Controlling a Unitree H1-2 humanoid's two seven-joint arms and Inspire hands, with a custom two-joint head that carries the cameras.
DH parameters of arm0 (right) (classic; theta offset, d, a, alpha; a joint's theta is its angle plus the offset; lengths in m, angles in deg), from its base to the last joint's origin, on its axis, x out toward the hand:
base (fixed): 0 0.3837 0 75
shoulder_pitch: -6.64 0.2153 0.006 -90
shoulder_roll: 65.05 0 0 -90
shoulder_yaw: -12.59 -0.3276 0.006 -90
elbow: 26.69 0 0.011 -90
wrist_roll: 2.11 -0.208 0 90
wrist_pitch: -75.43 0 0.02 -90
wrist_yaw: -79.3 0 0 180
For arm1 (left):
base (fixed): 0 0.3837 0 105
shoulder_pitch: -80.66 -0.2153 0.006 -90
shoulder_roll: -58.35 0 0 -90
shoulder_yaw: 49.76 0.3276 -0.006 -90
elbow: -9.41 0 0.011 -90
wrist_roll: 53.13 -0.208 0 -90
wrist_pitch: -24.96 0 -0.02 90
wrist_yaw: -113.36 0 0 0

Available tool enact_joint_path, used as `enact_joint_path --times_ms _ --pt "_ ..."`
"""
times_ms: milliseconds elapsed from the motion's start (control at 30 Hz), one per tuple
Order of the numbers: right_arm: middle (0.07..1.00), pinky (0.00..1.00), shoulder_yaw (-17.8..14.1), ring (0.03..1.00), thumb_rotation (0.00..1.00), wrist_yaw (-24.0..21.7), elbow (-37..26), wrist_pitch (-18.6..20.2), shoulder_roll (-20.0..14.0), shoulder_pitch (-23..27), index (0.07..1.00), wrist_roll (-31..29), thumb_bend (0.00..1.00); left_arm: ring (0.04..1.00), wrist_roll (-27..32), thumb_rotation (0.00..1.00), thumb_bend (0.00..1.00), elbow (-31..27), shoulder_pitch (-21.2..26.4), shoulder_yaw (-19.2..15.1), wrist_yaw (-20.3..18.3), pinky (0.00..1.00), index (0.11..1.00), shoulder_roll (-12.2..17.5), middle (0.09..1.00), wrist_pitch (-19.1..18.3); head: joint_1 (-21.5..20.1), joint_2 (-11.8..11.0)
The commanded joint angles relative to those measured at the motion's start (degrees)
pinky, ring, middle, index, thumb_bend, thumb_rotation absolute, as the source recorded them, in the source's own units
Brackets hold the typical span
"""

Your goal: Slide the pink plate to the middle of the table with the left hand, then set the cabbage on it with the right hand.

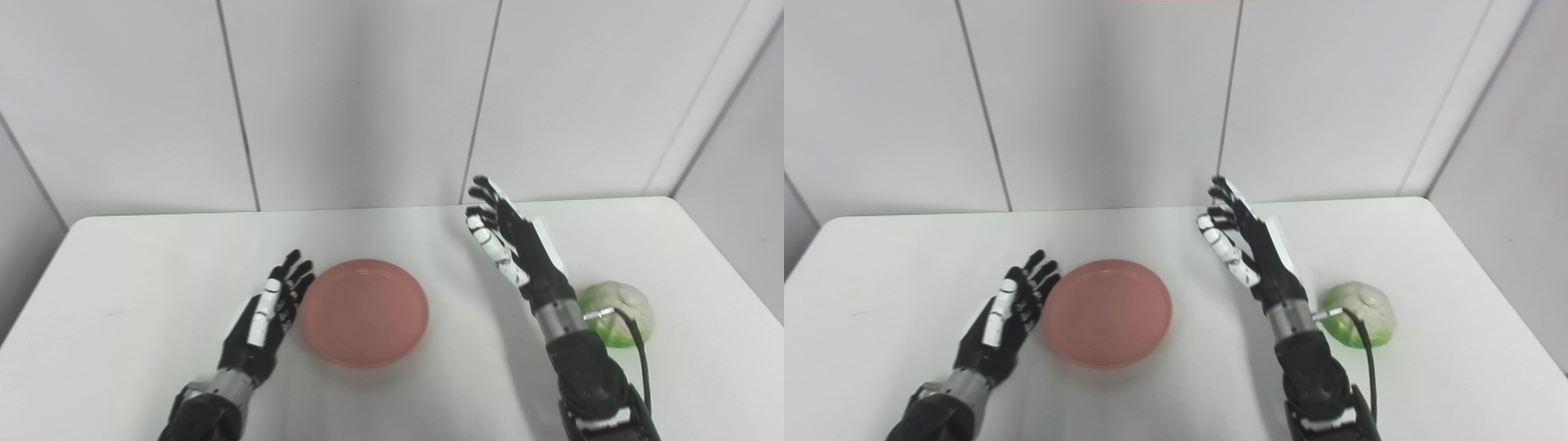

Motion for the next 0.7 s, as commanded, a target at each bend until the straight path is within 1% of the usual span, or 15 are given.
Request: enact_joint_path --times_ms 0,33,67,100,167,233,267,333,400,433,500,567,600,633,667 --pt "0.836 0.70 -0.9 0.770 0.88 0.4 -4.2 0.8 -1.5 2.6 0.900 2.3 0.73 0.958 0.2 1.00 0.66 2.1 -2.2 -0.2 -0.6 0.99 0.964 0.9 0.964 -2.9 -0.6 -0.1" --pt "0.838 0.72 -1.2 0.781 0.83 0.2 -5.2 1.0 -2.1 2.8 0.900 3.0 0.76 0.960 0.1 1.00 0.66 2.1 -2.2 -0.3 -0.7 0.99 0.965 1.0 0.965 -3.0 -0.6 -0.1" --pt "0.839 0.72 -1.8 0.787 0.81 -0.3 -6.6 1.2 -3.1 2.8 0.899 3.3 0.78 0.960 0.2 1.00 0.66 2.3 -2.2 -0.5 -0.9 0.99 0.966 1.2 0.966 -2.9 -1.2 -0.2" --pt "0.851 0.74 -2.3 0.806 0.75 -0.8 -7.9 1.7 -3.8 2.7 0.903 3.4 0.83 0.959 0.4 1.00 0.67 2.5 -2.1 -0.6 -1.1 0.99 0.967 1.3 0.967 -2.9 -1.7 -0.3" --pt "0.865 0.77 -3.0 0.838 0.70 -1.8 -9.8 2.2 -6.1 2.4 0.913 4.9 0.89 0.964 0.9 1.00 0.67 2.6 -2.1 -0.9 -1.6 1.00 0.970 1.7 0.971 -3.4 -2.7 -0.5" --pt "0.881 0.81 -3.7 0.872 0.66 -2.8 -11.1 2.6 -8.6 1.9 0.926 7.2 0.95 0.970 1.2 1.00 0.68 2.8 -2.1 -1.1 -2.2 0.99 0.971 2.0 0.976 -3.5 -3.6 -0.7" --pt "0.883 0.81 -4.1 0.874 0.66 -3.3 -11.7 3.0 -9.5 1.7 0.927 7.8 0.95 0.971 1.3 1.00 0.68 2.8 -2.1 -1.3 -2.4 0.99 0.971 2.2 0.976 -3.4 -3.9 -0.7" --pt "0.907 0.82 -5.2 0.898 0.64 -4.6 -13.0 4.5 -11.5 1.1 0.942 8.9 0.99 0.970 1.5 1.00 0.67 3.4 -2.0 -1.7 -2.9 0.99 0.968 2.5 0.976 -2.9 -4.4 -0.8" --pt "0.941 0.86 -6.3 0.929 0.62 -5.9 -14.3 5.7 -13.3 0.3 0.960 9.7 1.00 0.970 1.5 1.00 0.68 4.0 -1.9 -2.1 -3.3 0.98 0.970 2.7 0.978 -2.4 -4.6 -0.9" --pt "0.948 0.86 -7.4 0.935 0.62 -6.3 -14.7 5.8 -14.6 -0.5 0.964 9.9 1.00 0.969 1.5 1.00 0.68 4.6 -1.8 -2.1 -3.5 0.98 0.970 2.9 0.978 -1.9 -4.8 -0.9" --pt "0.957 0.86 -9.4 0.941 0.61 -7.0 -15.4 6.6 -16.5 -2.0 0.969 10.7 1.00 0.965 1.8 1.00 0.69 5.4 -1.6 -2.2 -3.9 0.98 0.970 3.1 0.975 -1.3 -5.3 -1.1" --pt "0.961 0.85 -11.2 0.944 0.63 -7.7 -15.9 7.7 -18.0 -3.4 0.977 11.8 1.00 0.963 2.0 1.00 0.69 5.8 -1.5 -2.5 -4.3 0.98 0.970 3.3 0.975 -1.1 -5.8 -1.2" --pt "0.960 0.84 -12.4 0.940 0.62 -8.1 -16.0 8.2 -18.8 -4.3 0.979 11.8 1.00 0.964 2.0 1.00 0.69 5.9 -1.5 -2.5 -4.3 0.98 0.971 3.4 0.975 -1.1 -5.9 -1.2" --pt "0.965 0.84 -13.5 0.945 0.60 -8.4 -16.1 8.6 -19.5 -5.1 0.984 11.5 1.00 0.964 2.0 1.00 0.70 6.0 -1.4 -2.6 -4.4 0.98 0.969 3.5 0.974 -1.3 -6.5 -1.3" --pt "0.979 0.86 -14.7 0.958 0.56 -8.8 -16.0 9.0 -20.4 -6.0 0.992 10.9 1.00 0.962 2.0 1.00 0.71 6.2 -1.4 -2.7 -4.5 0.99 0.966 3.6 0.970 -1.2 -6.7 -1.3"
